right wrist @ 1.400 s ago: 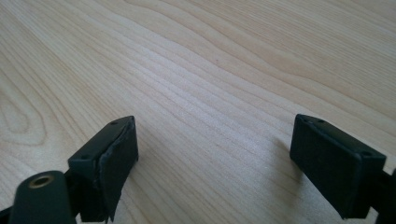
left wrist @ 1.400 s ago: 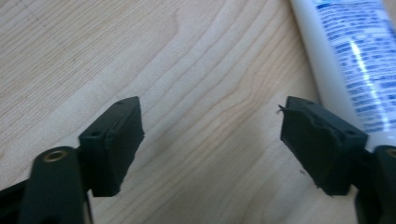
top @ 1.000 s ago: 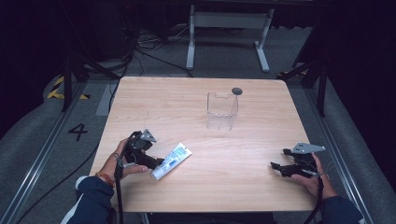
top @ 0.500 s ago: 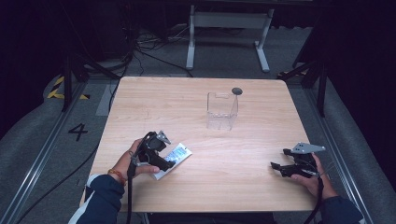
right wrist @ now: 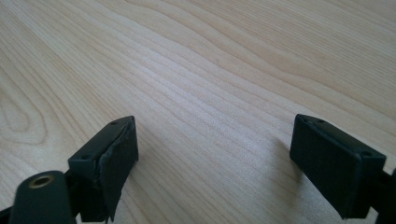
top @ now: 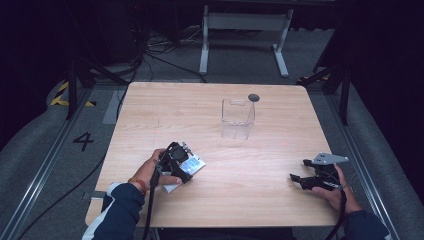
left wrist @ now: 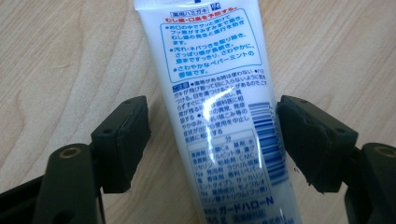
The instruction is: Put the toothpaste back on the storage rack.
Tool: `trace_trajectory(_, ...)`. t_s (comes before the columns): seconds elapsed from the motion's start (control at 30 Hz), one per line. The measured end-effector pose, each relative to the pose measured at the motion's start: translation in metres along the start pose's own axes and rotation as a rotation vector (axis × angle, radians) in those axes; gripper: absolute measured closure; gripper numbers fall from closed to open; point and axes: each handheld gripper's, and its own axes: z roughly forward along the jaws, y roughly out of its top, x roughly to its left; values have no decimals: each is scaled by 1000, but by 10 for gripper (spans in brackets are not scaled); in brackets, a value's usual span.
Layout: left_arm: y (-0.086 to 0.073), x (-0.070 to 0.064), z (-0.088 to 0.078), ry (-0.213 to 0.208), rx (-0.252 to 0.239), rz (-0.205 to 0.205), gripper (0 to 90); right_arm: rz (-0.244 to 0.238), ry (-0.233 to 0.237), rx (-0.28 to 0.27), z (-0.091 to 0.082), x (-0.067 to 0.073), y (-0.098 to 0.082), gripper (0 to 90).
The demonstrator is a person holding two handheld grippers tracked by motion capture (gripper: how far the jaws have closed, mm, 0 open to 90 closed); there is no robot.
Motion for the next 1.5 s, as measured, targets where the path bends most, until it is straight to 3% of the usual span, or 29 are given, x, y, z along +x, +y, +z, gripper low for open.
trace_trajectory(0.27, 11, -1, 2, 10, 37, 4, 293, -1, 2, 0, 0, 0, 0, 157)
trace_trajectory(0.63, 24, -1, 2, 5, 81, 28, 398, -7, 8, -2, -1, -1, -1, 157)
trace_trajectory(0.93, 23, -3, -1, 10, 57, 62, 481, -10, 9, -2, -1, -1, -1, 158)
trace_trajectory(1.2, 19, -5, -10, 11, 8, 61, 557, -12, 13, -2, -1, -1, -1, 159)
trace_trajectory(1.5, 11, 1, -22, 10, -46, 40, 573, -11, 13, -1, -1, -1, -1, 158)
